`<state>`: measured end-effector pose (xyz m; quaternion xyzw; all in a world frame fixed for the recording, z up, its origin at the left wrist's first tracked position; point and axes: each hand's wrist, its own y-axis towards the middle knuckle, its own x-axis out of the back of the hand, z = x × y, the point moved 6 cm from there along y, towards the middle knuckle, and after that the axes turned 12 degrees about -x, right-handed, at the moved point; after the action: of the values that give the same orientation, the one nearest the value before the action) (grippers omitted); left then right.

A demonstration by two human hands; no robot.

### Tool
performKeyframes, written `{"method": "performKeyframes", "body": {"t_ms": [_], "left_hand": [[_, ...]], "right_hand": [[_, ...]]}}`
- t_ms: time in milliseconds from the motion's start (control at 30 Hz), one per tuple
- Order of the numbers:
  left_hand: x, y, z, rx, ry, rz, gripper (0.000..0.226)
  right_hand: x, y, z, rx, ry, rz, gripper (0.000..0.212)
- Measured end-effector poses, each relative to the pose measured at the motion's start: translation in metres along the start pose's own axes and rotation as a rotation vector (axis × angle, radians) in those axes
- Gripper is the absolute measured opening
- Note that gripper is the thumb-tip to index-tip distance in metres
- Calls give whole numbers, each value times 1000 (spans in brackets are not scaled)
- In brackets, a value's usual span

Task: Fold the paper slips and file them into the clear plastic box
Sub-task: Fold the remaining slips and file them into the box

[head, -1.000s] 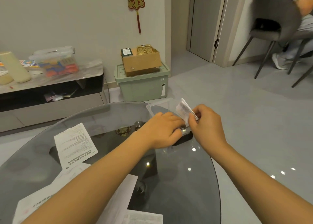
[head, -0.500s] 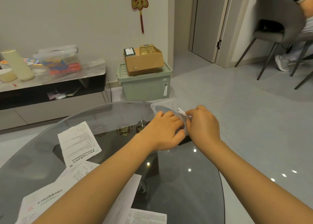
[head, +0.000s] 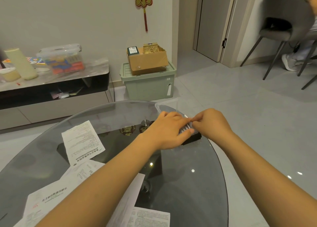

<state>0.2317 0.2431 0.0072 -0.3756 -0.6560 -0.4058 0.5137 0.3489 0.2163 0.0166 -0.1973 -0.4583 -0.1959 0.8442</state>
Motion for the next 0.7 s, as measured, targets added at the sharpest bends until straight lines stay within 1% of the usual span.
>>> {"method": "performKeyframes", "body": {"t_ms": [100,167,233,333,433,567,700], "left_hand": [[-3,1,1,-1,69,53,62],[-5,2,1,5,108,108,57],[-5,4,1,27,119,165,53],[-4,4,0,42,124,169,52],[-4,-1,-1,60,111,100,53],[8,-11,-17,116,75,-46,64],[23,-34,-39,171,61,-172,63]], "right_hand": [[3,-5,-4,-6,97,-20,14],[7,-4,-8,-9,144,-53,8],[10,-3,-13,-9,232,-43,11],[8,-4,-17,16,300,7,16],[7,-7,-15,71,295,-6,19],[16,-24,-17,136,246,-65,24],[22,-46,-16,211,223,-103,23]]}}
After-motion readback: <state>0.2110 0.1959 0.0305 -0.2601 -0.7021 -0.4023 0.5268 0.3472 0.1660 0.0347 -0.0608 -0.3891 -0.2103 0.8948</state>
